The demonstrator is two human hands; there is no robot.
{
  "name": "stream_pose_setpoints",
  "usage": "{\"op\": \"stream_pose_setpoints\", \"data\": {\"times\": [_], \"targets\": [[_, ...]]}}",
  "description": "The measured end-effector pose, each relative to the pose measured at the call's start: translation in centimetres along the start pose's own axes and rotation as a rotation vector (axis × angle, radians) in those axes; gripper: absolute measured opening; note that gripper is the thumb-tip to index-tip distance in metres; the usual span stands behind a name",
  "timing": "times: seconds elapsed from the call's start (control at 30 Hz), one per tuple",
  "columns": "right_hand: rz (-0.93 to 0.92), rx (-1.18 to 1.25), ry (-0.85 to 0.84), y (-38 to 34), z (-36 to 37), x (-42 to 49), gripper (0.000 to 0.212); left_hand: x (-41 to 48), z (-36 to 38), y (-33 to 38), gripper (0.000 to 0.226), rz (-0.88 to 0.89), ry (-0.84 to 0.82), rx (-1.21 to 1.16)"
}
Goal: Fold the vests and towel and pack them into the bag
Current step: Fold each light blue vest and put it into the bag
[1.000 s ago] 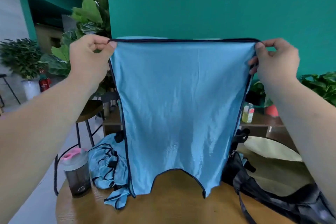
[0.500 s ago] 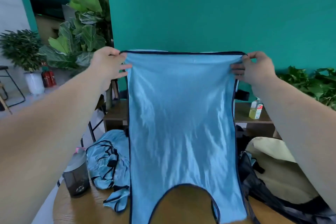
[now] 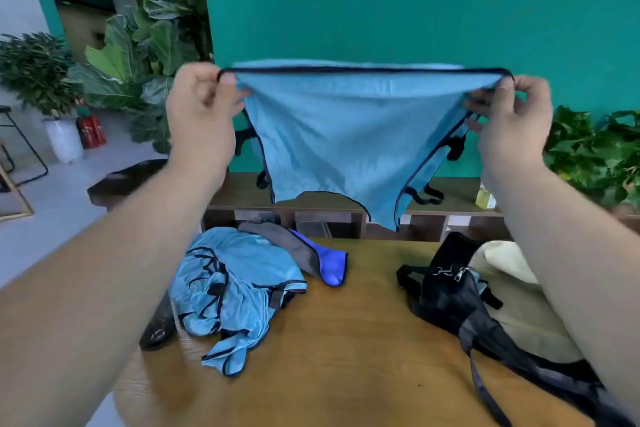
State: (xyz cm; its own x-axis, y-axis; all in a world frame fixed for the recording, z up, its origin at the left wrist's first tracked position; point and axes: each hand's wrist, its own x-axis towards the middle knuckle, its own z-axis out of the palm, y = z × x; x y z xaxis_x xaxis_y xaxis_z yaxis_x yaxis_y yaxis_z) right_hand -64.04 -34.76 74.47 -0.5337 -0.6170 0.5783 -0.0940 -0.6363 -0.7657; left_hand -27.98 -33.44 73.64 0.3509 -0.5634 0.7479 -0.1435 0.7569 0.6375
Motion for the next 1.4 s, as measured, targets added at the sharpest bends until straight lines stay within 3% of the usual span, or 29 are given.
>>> {"op": "stream_pose_setpoints", "data": {"times": [0.07, 0.17, 0.3, 0.37, 0.43, 0.53, 0.63, 0.73, 0.93, 1.03, 1.13, 1.23, 1.4], "targets": [[0.019, -0.055, 0.022, 1.8, -1.9, -4.2, 0.014, -5.3, -1.9, -1.7, 0.007, 0.001, -0.008, 0.092], [0.084, -0.284, 0.013, 7.4, -6.5, -12.1, 0.02, -14.8, -5.2, -5.2, 0.006, -0.153, -0.048, 0.261], [0.281, -0.471, -0.066, 13.4, -12.1, -22.4, 0.011, -26.9, -9.4, -9.3, 0.007, -0.319, -0.08, 0.437], [0.241, -0.608, -0.145, 14.9, -14.3, -26.5, 0.01, -31.2, -11.2, -10.4, 0.003, -0.391, -0.104, 0.516], [0.123, -0.717, -0.249, 16.3, -16.4, -29.3, 0.012, -33.9, -12.3, -11.0, 0.017, -0.438, -0.135, 0.605], [0.119, -0.705, -0.405, 17.6, -18.5, -31.0, 0.01, -35.5, -12.8, -10.5, 0.023, -0.302, -0.235, 0.744], [0.208, -0.694, -0.545, 16.7, -19.2, -31.4, 0.012, -36.0, -13.2, -9.7, 0.012, -0.332, -0.306, 0.679], [0.202, -0.703, -0.526, 16.2, -19.6, -31.1, 0.01, -36.2, -13.8, -9.7, 0.003, -0.319, -0.343, 0.699], [0.222, -0.718, -0.398, 15.6, -20.9, -30.1, 0.008, -35.3, -14.6, -8.6, 0.013, -0.232, -0.372, 0.737], [0.189, -0.709, -0.393, 14.8, -21.4, -30.1, 0.008, -35.6, -14.7, -7.1, 0.003, -0.246, -0.393, 0.673], [0.166, -0.704, -0.392, 14.1, -21.9, -30.5, 0.008, -36.2, -14.9, -6.5, 0.01, -0.251, -0.431, 0.616], [0.14, -0.709, -0.393, 13.9, -22.2, -30.8, 0.007, -36.9, -15.1, -6.4, 0.022, -0.288, -0.375, 0.531], [0.126, -0.705, -0.435, 14.5, -22.3, -30.4, 0.009, -36.6, -14.2, -5.5, 0.011, -0.389, -0.327, 0.515]]}}
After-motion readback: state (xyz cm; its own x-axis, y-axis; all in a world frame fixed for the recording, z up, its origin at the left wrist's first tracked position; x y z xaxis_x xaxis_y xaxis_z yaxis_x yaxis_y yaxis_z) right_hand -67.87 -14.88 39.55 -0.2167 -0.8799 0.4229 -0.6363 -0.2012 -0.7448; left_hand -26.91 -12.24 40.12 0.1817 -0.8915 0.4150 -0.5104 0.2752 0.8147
